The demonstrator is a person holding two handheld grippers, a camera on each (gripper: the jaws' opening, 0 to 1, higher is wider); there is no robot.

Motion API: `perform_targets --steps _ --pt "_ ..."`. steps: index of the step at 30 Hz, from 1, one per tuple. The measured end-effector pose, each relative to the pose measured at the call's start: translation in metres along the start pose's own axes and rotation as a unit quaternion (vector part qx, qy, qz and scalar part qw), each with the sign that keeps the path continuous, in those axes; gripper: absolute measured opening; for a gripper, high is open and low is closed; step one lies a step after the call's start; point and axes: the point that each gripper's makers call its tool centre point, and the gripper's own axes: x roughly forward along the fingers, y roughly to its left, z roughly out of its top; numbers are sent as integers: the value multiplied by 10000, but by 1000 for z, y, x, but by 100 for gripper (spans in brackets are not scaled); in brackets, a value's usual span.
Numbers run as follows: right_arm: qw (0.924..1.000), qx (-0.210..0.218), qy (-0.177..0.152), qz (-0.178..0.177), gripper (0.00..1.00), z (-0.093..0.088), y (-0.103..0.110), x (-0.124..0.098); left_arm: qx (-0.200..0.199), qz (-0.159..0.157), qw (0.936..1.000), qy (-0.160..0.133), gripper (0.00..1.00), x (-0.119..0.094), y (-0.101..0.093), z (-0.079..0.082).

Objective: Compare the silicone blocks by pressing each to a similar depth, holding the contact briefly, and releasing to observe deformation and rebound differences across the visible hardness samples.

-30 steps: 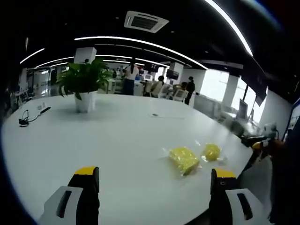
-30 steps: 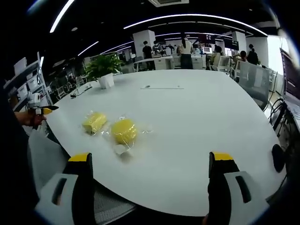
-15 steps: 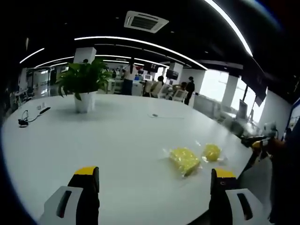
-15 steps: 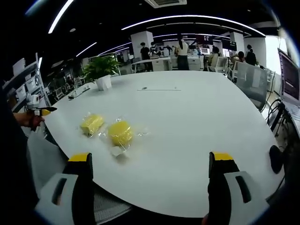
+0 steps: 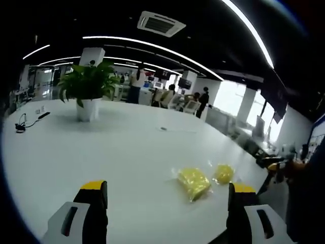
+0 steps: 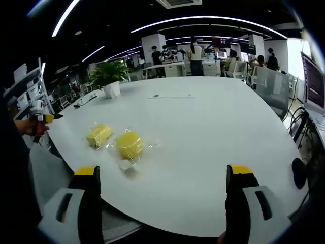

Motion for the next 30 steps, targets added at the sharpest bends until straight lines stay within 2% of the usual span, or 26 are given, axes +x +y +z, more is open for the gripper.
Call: perform_targets --steps 4,9,14,21,24,30 --pt "10000 -12 0 31 96 2 2 3 -32 42 10000 -13 100 3 2 4" --pt "10000 -11 4 37 96 2 2 4 11 -36 10000 -6 100 10 -5 13" --pt "10000 24 -9 31 96 -2 5 3 -34 -43 9997 241 100 23 -6 16" --pt "10000 45 42 29 96 -10 8 0 -63 -145 9994 309 100 38 -14 26" --pt "10000 55 38 26 96 -10 9 -1 -38 -185 9992 353 100 44 -17 27" --pt "9999 99 18 5 96 -14 9 -2 -178 -250 9974 652 100 54 -23 19"
